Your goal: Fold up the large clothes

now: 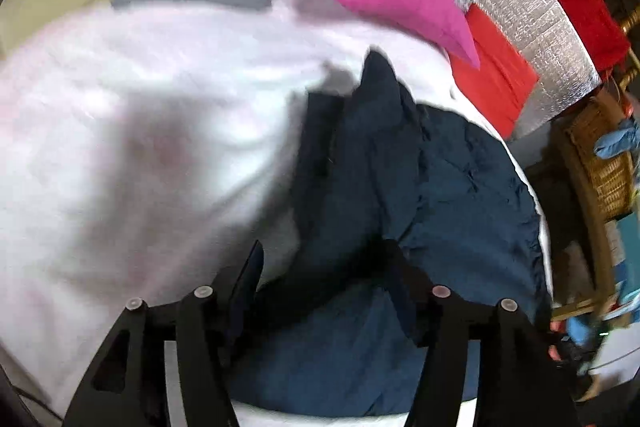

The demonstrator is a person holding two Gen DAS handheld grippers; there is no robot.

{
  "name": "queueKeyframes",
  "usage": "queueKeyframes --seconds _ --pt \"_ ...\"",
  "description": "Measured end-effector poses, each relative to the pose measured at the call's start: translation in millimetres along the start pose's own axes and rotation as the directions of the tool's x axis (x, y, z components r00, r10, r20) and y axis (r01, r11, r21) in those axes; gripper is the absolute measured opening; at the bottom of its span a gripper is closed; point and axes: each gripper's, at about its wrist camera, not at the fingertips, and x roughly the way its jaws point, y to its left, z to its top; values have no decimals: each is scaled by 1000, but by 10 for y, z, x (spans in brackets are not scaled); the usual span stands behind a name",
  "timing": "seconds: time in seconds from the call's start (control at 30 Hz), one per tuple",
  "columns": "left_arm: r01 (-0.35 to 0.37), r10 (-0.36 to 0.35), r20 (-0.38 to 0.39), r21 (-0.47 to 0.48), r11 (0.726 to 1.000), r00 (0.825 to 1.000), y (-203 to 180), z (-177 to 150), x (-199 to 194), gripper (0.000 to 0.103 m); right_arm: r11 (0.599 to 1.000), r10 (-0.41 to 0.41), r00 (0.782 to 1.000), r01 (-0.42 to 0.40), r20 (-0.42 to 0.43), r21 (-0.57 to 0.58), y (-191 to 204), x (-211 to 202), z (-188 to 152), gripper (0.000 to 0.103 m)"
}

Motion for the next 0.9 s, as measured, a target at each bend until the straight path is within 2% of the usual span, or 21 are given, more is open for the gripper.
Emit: queueKeyframes --seconds 0.07,0.1,0.17,0.23,0.27,0.3,0.37,0.4,0.43,0.47,0.53,0.6,0.63,0.8,0.9 --pt "-59 52 111 66 996 992 -86 -81 -281 69 998 -51 997 52 62 -22 32 -258 -33 72" --pt "-81 68 143 88 993 987 -107 -99 -334 72 998 -49 992 53 113 -34 49 -423 -90 72" --pt "-134 102 202 153 979 974 -275 -235 -463 72 994 -15 982 34 188 -99 145 -698 -217 72" --pt "-183 130 223 233 955 966 -424 -366 -489 73 983 42 978 -3 207 -186 335 -836 -353 68" --pt "-230 169 230 273 934 958 -532 -429 -437 73 973 68 977 -19 204 -232 445 -869 -442 54" --pt "-278 212 229 309 910 950 -659 -484 -326 73 962 80 979 -27 187 -271 531 -874 -536 50" --pt "-333 287 176 364 870 942 -661 -592 -178 73 952 72 987 -25 140 -306 660 -800 -700 50" --pt "-343 309 149 385 857 939 -593 -641 -174 74 951 38 995 -9 88 -310 722 -635 -755 50" --pt "-367 345 129 412 834 930 -603 -674 -56 74 951 6 999 8 43 -309 698 -531 -797 50" --pt "-373 351 132 420 827 927 -575 -717 -86 74 948 -48 999 42 -11 -316 712 -334 -835 51" --pt "-382 342 170 428 819 924 -606 -780 -190 74 939 -89 996 82 -6 -333 729 -311 -888 52" --pt "-388 332 202 437 811 921 -623 -824 -319 74 941 -59 998 53 -7 -334 778 -447 -914 60" --pt "-404 339 221 439 803 914 -652 -876 -411 74 945 -46 999 42 -4 -324 812 -480 -947 63" --pt "-428 309 309 483 764 900 -826 -1150 -879 78 941 -29 998 48 61 -336 845 -949 -1178 66" --pt "-443 293 357 482 756 887 -940 -1252 -1205 81 937 -7 994 44 107 -348 843 -1389 -1332 72"
